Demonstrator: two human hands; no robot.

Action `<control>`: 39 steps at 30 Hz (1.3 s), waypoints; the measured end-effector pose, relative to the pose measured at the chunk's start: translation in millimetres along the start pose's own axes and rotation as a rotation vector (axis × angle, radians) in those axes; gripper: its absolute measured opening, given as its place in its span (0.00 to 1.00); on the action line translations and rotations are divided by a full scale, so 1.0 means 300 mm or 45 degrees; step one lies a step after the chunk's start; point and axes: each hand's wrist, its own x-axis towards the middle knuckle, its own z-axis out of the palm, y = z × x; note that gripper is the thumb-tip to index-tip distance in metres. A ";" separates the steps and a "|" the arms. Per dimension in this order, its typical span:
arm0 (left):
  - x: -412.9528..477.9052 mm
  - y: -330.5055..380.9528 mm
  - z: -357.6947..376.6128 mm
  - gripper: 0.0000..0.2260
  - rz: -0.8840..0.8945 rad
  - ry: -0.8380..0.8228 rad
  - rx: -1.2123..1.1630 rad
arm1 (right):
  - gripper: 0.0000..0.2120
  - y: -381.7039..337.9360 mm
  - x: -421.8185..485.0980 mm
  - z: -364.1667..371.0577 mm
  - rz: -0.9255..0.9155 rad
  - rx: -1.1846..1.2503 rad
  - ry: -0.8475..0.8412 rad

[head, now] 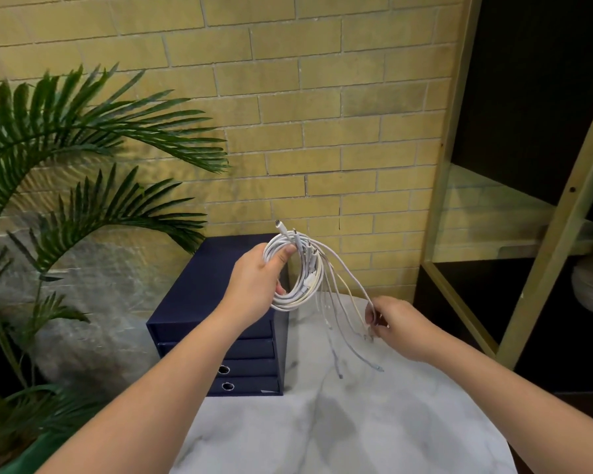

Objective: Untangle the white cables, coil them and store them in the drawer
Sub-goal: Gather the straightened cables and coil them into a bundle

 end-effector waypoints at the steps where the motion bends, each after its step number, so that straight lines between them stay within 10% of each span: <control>1: 0.002 0.000 -0.001 0.13 -0.005 0.000 0.004 | 0.09 0.005 0.000 0.003 -0.028 -0.045 0.044; 11: 0.009 -0.009 -0.001 0.14 -0.008 -0.028 0.032 | 0.06 0.050 0.003 0.004 0.056 0.082 0.056; 22: -0.003 0.012 0.030 0.14 0.025 -0.258 0.109 | 0.59 -0.181 0.074 -0.139 -0.460 0.367 -0.189; 30: -0.008 0.000 -0.026 0.14 0.040 -0.241 0.142 | 0.07 -0.208 0.098 -0.120 -0.472 0.582 -0.275; 39: -0.003 -0.005 -0.006 0.13 0.016 -0.098 0.052 | 0.09 -0.198 0.050 -0.027 -0.333 0.767 0.185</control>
